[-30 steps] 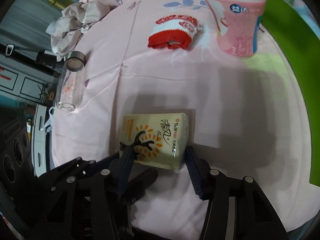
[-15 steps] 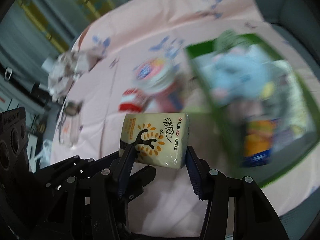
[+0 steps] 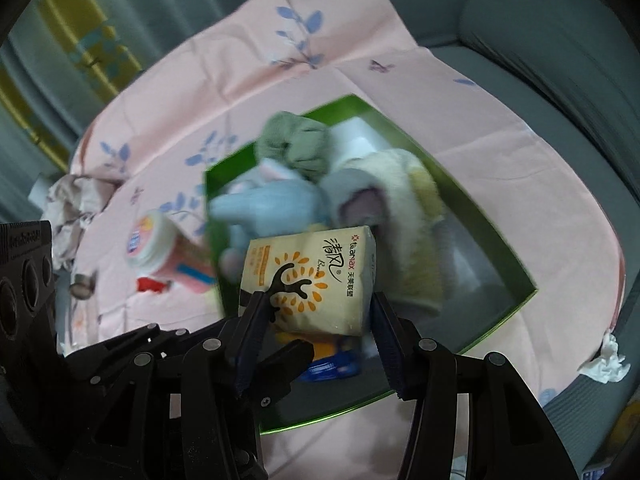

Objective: Organize soft objects
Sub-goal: 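Carry the tissue box over the green box while the left gripper also holds it, then open both grippers to drop the tissue box into the green box, then move both tools back over the red-and-white sock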

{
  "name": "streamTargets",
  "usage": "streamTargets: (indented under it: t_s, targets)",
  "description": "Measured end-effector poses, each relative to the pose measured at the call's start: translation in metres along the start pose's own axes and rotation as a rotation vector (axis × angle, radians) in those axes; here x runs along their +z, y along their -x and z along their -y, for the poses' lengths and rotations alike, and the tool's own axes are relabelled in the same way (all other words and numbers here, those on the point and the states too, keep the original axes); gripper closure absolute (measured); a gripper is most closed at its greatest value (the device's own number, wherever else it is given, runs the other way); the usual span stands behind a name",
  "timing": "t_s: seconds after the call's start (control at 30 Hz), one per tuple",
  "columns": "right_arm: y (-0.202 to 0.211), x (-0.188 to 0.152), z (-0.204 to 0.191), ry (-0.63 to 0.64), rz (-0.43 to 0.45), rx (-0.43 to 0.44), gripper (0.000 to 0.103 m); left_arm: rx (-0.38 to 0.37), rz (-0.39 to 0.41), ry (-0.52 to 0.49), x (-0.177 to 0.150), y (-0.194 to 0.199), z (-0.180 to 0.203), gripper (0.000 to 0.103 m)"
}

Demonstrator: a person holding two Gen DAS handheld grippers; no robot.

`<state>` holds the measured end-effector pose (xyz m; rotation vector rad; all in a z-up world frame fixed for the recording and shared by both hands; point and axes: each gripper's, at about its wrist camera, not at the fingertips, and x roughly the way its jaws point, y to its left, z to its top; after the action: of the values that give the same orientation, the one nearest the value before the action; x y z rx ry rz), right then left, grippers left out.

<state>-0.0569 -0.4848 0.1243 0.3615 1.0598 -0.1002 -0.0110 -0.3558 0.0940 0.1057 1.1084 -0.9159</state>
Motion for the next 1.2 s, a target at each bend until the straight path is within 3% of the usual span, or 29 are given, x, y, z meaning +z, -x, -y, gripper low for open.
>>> streamTargets:
  t_s: [0.23,0.6,0.93,1.13,1.2]
  targets:
    - [-0.02,0.009,0.017,-0.011,-0.046,-0.02,0.048,0.013,-0.073,0.037,0.008,-0.031,0.0,0.065]
    - [-0.041,0.013,0.024,-0.037,-0.084,0.001,0.048,0.108,-0.074,0.016,0.019,-0.044,0.005,0.063]
    - [-0.035,0.006,0.021,-0.045,-0.071,-0.031,0.048,0.083,-0.074,0.013,0.014,-0.022,-0.001,0.061]
    - [-0.009,0.003,0.005,-0.013,-0.013,-0.034,0.03,0.124,-0.014,-0.029,0.005,0.013,0.002,0.042]
    - [0.0,0.002,-0.002,0.001,0.003,-0.034,0.028,0.178,-0.014,-0.007,0.001,0.024,-0.002,0.026]
